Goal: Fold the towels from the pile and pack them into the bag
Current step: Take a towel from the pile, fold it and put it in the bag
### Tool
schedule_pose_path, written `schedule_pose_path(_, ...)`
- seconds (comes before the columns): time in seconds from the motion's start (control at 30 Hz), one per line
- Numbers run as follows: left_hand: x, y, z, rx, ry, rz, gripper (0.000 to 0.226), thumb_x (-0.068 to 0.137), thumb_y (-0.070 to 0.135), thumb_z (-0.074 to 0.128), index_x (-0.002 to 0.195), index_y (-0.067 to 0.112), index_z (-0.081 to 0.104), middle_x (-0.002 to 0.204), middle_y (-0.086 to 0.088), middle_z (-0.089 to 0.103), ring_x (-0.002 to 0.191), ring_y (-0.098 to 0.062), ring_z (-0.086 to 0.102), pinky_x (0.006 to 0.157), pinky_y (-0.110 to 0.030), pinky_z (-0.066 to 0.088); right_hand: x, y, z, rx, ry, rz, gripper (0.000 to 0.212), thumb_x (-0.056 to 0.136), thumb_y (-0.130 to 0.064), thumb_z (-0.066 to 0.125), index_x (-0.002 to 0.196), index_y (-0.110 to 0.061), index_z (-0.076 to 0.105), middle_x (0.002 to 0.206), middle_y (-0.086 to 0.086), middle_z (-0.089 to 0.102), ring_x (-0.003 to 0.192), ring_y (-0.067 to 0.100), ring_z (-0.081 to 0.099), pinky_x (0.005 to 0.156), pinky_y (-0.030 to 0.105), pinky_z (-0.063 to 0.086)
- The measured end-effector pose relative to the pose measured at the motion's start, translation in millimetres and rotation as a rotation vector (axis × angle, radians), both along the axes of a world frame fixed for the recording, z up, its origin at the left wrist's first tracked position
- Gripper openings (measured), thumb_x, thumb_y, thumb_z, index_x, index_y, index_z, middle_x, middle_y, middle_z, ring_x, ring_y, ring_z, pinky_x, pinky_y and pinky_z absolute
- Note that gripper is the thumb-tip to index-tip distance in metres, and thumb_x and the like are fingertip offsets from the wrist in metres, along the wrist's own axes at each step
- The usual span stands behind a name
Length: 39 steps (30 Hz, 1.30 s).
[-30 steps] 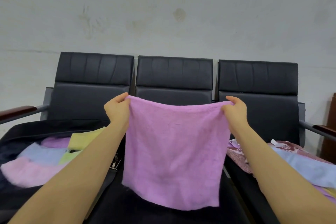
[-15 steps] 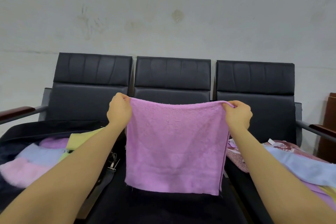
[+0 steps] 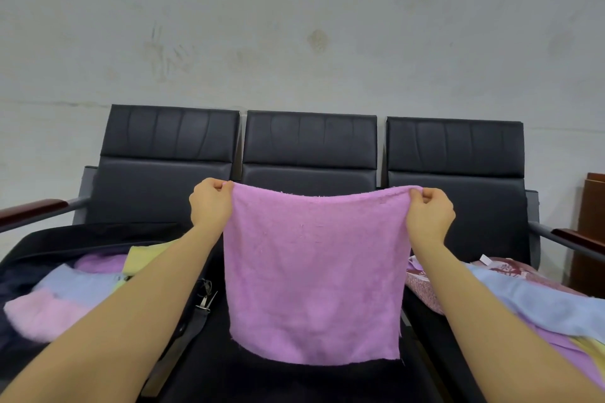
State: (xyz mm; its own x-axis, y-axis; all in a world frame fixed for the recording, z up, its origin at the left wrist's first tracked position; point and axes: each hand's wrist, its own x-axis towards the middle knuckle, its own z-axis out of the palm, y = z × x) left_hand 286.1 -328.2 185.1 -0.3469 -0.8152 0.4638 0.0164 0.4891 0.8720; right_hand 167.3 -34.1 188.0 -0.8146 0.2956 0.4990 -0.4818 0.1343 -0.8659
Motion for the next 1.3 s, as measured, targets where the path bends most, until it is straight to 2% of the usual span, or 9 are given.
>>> schedule_pose_path(0.17,5.0,5.1,-0.4,-0.032,0.010,0.045,0.022,0.097,0.032,0.051,0.097,0.011,0.058,0.091,-0.001,0.059,0.083,-0.021,0.053,0.072,-0.035,0.041,1.1,4.7,0.3,0.066,0.014,-0.082,0.033,0.101,-0.034,0.043,0.089,-0.006,0.054,0.072,-0.002,0.050,0.071,0.018,0.048,0.068,0.033,0.038)
schedule_pose_path(0.37,-0.6,0.2,-12.4,-0.032,-0.030,0.055,0.025,0.096,0.035,0.050,0.091,0.012,0.058,0.084,-0.001,0.061,0.082,-0.024,0.057,0.072,-0.036,0.044,-7.4,8.7,-8.7,0.104,-0.015,-0.062,0.030,0.100,-0.033,0.046,0.088,-0.008,0.057,0.081,0.002,0.057,0.073,0.019,0.051,0.066,0.032,0.038)
schedule_pose_path(0.53,-25.7,-11.6,-44.7,0.010,-0.097,0.000,0.024,0.096,0.033,0.049,0.088,0.012,0.056,0.082,-0.011,0.066,0.082,-0.027,0.062,0.073,-0.036,0.044,-34.3,-2.2,-40.7,0.140,-0.115,-0.023,0.026,0.101,-0.030,0.043,0.089,-0.010,0.054,0.089,0.011,0.063,0.083,0.032,0.063,0.066,0.032,0.041)
schedule_pose_path(0.7,-73.0,-19.1,-60.4,0.081,-0.068,-0.058,0.022,0.099,0.028,0.044,0.088,0.010,0.050,0.084,-0.009,0.063,0.082,-0.031,0.064,0.070,-0.036,0.045,-68.6,-24.8,-49.5,0.168,-0.174,-0.044,0.020,0.104,-0.028,0.033,0.096,-0.013,0.045,0.110,0.017,0.055,0.082,0.025,0.050,0.075,0.040,0.042)
schedule_pose_path(0.8,-97.0,-16.4,-49.2,0.096,0.019,-0.085,0.019,0.102,0.025,0.037,0.095,0.010,0.046,0.090,-0.007,0.056,0.085,-0.024,0.053,0.071,-0.034,0.038,-84.0,-40.5,-43.5,0.095,-0.151,-0.030,0.018,0.104,-0.027,0.030,0.097,-0.016,0.042,0.117,0.013,0.051,0.086,0.022,0.048,0.094,0.046,0.039)
schedule_pose_path(0.9,-107.9,-12.1,-37.3,0.089,0.163,-0.115,0.016,0.103,0.025,0.034,0.099,0.013,0.043,0.089,0.000,0.051,0.082,-0.015,0.048,0.071,-0.027,0.037,-93.0,-48.3,-39.1,0.029,-0.118,0.004,0.020,0.105,-0.030,0.027,0.095,-0.020,0.041,0.111,0.008,0.055,0.093,0.023,0.050,0.100,0.044,0.031)
schedule_pose_path(1.03,-98.8,-4.4,-44.2,0.114,0.273,-0.105,0.013,0.103,0.023,0.034,0.099,0.014,0.042,0.082,0.009,0.046,0.077,-0.007,0.044,0.062,-0.017,0.035,-92.0,-47.3,-47.9,-0.029,-0.084,0.027,0.021,0.104,-0.037,0.027,0.092,-0.027,0.041,0.100,0.001,0.057,0.101,0.024,0.052,0.092,0.044,0.040)
schedule_pose_path(1.17,-75.6,5.2,-81.8,0.155,0.232,-0.050,0.010,0.103,0.023,0.034,0.101,0.015,0.041,0.088,0.003,0.049,0.084,-0.012,0.049,0.075,-0.025,0.037,-70.0,-40.2,-76.9,-0.013,-0.128,0.003,0.019,0.102,-0.040,0.029,0.087,-0.033,0.039,0.084,0.001,0.056,0.088,0.024,0.057,0.080,0.049,0.053)
schedule_pose_path(1.3,-56.8,8.6,-127.5,0.173,0.076,0.041,0.019,0.102,0.032,0.033,0.104,0.018,0.045,0.105,-0.009,0.055,0.105,-0.027,0.051,0.089,-0.034,0.036,-45.1,-30.3,-106.6,-0.014,-0.221,-0.018,0.020,0.098,-0.042,0.037,0.091,-0.024,0.041,0.080,0.000,0.050,0.106,0.028,0.051,0.095,0.048,0.043)
